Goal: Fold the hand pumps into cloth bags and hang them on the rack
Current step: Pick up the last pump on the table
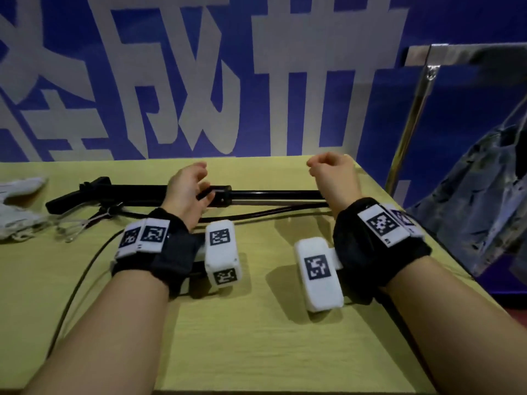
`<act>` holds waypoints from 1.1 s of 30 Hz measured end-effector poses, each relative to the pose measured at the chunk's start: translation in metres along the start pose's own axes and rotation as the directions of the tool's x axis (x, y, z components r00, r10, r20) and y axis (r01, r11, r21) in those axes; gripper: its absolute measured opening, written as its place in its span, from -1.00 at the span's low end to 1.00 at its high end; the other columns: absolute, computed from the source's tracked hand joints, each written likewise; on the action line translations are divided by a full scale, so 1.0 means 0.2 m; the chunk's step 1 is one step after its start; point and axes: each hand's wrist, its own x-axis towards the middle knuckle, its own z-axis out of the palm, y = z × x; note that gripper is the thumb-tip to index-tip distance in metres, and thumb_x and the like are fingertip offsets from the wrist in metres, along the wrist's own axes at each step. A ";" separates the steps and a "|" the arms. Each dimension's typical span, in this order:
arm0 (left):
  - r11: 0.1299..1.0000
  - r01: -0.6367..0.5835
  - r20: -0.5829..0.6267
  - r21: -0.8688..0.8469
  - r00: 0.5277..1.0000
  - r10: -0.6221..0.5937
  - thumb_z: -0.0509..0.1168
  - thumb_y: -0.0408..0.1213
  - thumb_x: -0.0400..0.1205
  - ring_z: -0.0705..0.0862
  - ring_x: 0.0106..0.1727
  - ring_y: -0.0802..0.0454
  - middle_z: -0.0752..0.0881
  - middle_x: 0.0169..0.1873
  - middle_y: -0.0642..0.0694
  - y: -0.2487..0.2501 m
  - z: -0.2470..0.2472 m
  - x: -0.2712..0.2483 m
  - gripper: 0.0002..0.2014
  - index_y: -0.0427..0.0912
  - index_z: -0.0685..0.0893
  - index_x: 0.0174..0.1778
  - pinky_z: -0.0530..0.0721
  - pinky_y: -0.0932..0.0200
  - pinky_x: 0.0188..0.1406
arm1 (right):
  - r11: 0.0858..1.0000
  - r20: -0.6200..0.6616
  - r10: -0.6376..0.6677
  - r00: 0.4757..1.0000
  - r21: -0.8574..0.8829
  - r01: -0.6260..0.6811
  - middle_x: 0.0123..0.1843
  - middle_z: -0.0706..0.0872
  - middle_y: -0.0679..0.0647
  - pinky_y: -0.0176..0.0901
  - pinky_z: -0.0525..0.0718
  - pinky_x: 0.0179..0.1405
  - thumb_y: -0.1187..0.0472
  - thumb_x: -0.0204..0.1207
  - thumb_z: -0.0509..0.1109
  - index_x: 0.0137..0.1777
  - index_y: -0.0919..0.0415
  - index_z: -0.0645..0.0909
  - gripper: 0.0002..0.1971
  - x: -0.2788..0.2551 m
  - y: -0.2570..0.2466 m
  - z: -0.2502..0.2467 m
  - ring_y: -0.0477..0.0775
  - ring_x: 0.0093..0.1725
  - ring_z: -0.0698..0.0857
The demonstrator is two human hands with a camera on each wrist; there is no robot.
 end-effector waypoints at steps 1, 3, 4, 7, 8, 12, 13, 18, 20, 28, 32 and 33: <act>0.999 0.033 -0.099 0.017 0.995 -0.031 0.15 -0.39 0.64 0.46 -0.21 0.11 0.48 -0.06 -0.10 -0.02 0.00 0.01 -0.90 -0.19 0.55 -0.03 0.51 0.21 -0.25 | 0.999 -0.071 -0.004 0.997 -0.048 0.000 -0.12 0.62 -0.01 -0.18 0.52 -0.06 0.32 0.57 0.18 -0.09 0.08 0.58 -0.83 0.01 0.01 -0.03 0.00 -0.05 0.57; 0.998 0.057 -0.275 0.022 0.960 -0.049 0.17 -0.40 0.61 0.47 -0.20 0.08 0.46 0.01 -0.16 -0.04 -0.02 0.02 -0.73 -0.31 0.49 0.24 0.54 0.19 -0.21 | 0.981 -0.196 0.009 0.981 -0.188 -0.047 0.15 0.61 0.09 -0.12 0.47 0.15 0.30 0.55 0.18 0.09 0.08 0.59 -0.77 0.04 0.01 -0.09 0.15 0.24 0.51; 0.998 0.061 -0.330 0.018 0.943 -0.051 0.18 -0.39 0.60 0.50 -0.13 0.03 0.47 0.07 -0.18 -0.04 -0.03 0.03 -0.62 -0.32 0.43 0.35 0.55 0.15 -0.16 | 0.960 -0.227 0.031 0.973 -0.265 -0.092 0.28 0.54 0.14 -0.10 0.40 0.19 0.29 0.54 0.18 0.22 0.10 0.55 -0.71 0.05 0.01 -0.12 0.22 0.36 0.42; 0.996 0.073 -0.375 0.042 0.926 -0.052 0.21 -0.34 0.59 0.51 0.17 -0.13 0.47 0.30 -0.22 -0.03 -0.04 0.04 -0.52 -0.29 0.37 0.45 0.50 0.09 0.01 | 0.890 -0.203 0.127 0.971 -0.408 -0.202 0.43 0.43 0.21 0.05 0.41 0.31 0.25 0.53 0.21 0.42 0.18 0.38 -0.57 0.06 0.02 -0.16 0.31 0.42 0.36; 0.997 0.069 -0.371 0.036 0.927 -0.051 0.20 -0.33 0.60 0.50 0.24 -0.15 0.46 0.33 -0.22 -0.03 -0.04 0.03 -0.52 -0.28 0.35 0.46 0.49 0.08 0.04 | 0.871 -0.169 0.145 0.975 -0.445 -0.207 0.41 0.46 0.23 0.08 0.47 0.32 0.25 0.53 0.23 0.44 0.20 0.36 -0.55 0.06 0.02 -0.16 0.31 0.37 0.44; 0.999 0.026 -0.336 -0.038 0.941 -0.037 0.14 -0.28 0.65 0.53 0.11 -0.13 0.50 0.04 -0.16 -0.02 -0.08 0.03 -0.57 -0.27 0.38 0.45 0.47 0.11 0.01 | 0.761 -0.043 0.144 0.989 -0.634 -0.138 0.24 0.60 0.25 0.03 0.58 0.09 0.32 0.55 0.23 0.37 0.27 0.44 -0.62 0.03 0.02 -0.16 0.23 0.10 0.59; 0.997 0.026 -0.325 -0.068 0.945 -0.046 0.14 -0.27 0.65 0.54 0.08 -0.10 0.51 -0.01 -0.14 -0.01 -0.10 0.03 -0.58 -0.28 0.39 0.44 0.49 0.11 0.01 | 0.727 -0.029 0.140 0.990 -0.675 -0.122 0.23 0.61 0.26 0.03 0.58 0.07 0.33 0.55 0.23 0.35 0.28 0.46 -0.64 0.03 0.02 -0.15 0.24 0.11 0.60; 0.970 0.054 -0.255 -0.236 0.960 -0.116 0.16 -0.21 0.64 0.55 0.24 -0.02 0.43 0.36 -0.19 0.01 -0.14 0.03 -0.55 -0.25 0.34 0.44 0.52 0.14 0.07 | 0.652 -0.019 0.120 0.993 -0.752 -0.094 0.08 0.70 0.28 0.03 0.64 -0.02 0.31 0.56 0.24 0.15 0.31 0.65 -0.76 0.03 0.04 -0.15 0.28 0.01 0.67; 0.939 0.065 -0.211 -0.338 0.967 -0.143 0.16 -0.18 0.64 0.58 0.02 0.03 0.49 0.18 -0.16 0.00 -0.17 0.02 -0.62 -0.27 0.38 0.32 0.52 0.19 -0.09 | 0.670 -0.028 0.101 0.994 -0.737 -0.089 0.05 0.72 0.27 0.03 0.64 -0.05 0.32 0.56 0.25 0.08 0.30 0.69 -0.79 0.03 0.04 -0.16 0.27 -0.01 0.68; 0.858 0.111 -0.066 -0.501 0.984 -0.166 0.03 -0.10 0.73 0.54 -0.29 0.08 0.50 -0.20 -0.09 -0.01 -0.22 -0.01 -0.67 -0.27 0.26 0.27 0.55 0.37 -0.71 | 0.792 -0.028 0.043 0.999 -0.608 -0.051 -0.22 0.71 0.07 -0.10 0.64 -0.15 0.33 0.57 0.32 -0.34 0.09 0.72 -0.72 0.00 0.02 -0.15 0.10 -0.13 0.66; 0.849 0.098 -0.073 -0.520 0.985 -0.158 0.09 -0.08 0.72 0.55 -0.28 0.08 0.51 -0.15 -0.12 0.00 -0.22 0.03 -0.68 -0.27 0.27 0.18 0.60 0.34 -0.69 | 0.826 -0.071 -0.081 0.994 -0.564 0.027 -0.07 0.72 0.14 -0.13 0.56 -0.11 0.30 0.57 0.32 -0.16 0.21 0.74 -0.83 0.00 0.01 -0.16 0.10 -0.09 0.61; 0.841 0.093 -0.068 -0.533 0.986 -0.152 0.14 -0.05 0.69 0.57 -0.26 0.08 0.51 -0.05 -0.13 0.00 -0.23 0.05 -0.64 -0.25 0.28 0.22 0.63 0.34 -0.61 | 0.830 -0.071 -0.102 0.992 -0.555 0.046 -0.09 0.72 0.13 -0.14 0.55 -0.11 0.30 0.57 0.32 -0.20 0.19 0.72 -0.83 0.00 0.01 -0.16 0.08 -0.10 0.61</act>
